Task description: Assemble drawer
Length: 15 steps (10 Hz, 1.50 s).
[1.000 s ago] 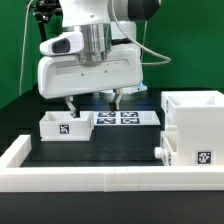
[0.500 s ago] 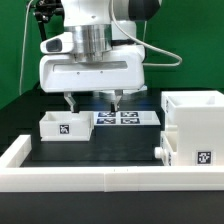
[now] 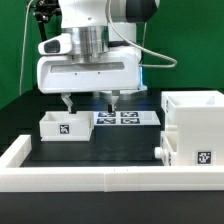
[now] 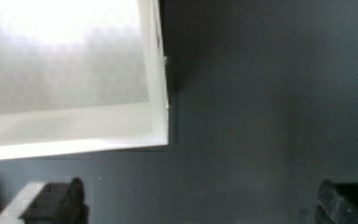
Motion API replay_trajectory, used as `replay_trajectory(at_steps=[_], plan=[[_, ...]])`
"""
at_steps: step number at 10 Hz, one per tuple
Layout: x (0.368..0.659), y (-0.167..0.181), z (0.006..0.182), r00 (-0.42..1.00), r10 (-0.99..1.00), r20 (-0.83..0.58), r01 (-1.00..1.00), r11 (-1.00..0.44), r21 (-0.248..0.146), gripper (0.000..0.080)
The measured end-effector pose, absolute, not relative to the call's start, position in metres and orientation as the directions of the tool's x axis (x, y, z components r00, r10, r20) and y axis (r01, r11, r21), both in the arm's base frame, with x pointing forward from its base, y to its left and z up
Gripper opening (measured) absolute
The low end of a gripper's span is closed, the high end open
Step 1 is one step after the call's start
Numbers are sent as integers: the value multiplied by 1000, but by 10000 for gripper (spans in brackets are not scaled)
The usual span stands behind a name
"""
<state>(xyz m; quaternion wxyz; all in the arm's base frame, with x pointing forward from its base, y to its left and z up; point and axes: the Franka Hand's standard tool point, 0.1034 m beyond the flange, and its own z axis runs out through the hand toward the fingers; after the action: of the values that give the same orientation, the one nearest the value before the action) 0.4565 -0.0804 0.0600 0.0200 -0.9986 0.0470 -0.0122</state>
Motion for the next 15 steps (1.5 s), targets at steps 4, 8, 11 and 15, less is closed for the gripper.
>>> replay_trajectory(at_steps=[4,8,11,15], plan=[[419,-83,46,998,-55,-23,-56,-998,-42,649],[399,-81,22,998,-47,-37,-48,-998,-36,649],[392,-85,9,998,-33,-55,-35,-999,-36,649],[392,-89,6,999,-9,-39,-10,-1000,-28,649]])
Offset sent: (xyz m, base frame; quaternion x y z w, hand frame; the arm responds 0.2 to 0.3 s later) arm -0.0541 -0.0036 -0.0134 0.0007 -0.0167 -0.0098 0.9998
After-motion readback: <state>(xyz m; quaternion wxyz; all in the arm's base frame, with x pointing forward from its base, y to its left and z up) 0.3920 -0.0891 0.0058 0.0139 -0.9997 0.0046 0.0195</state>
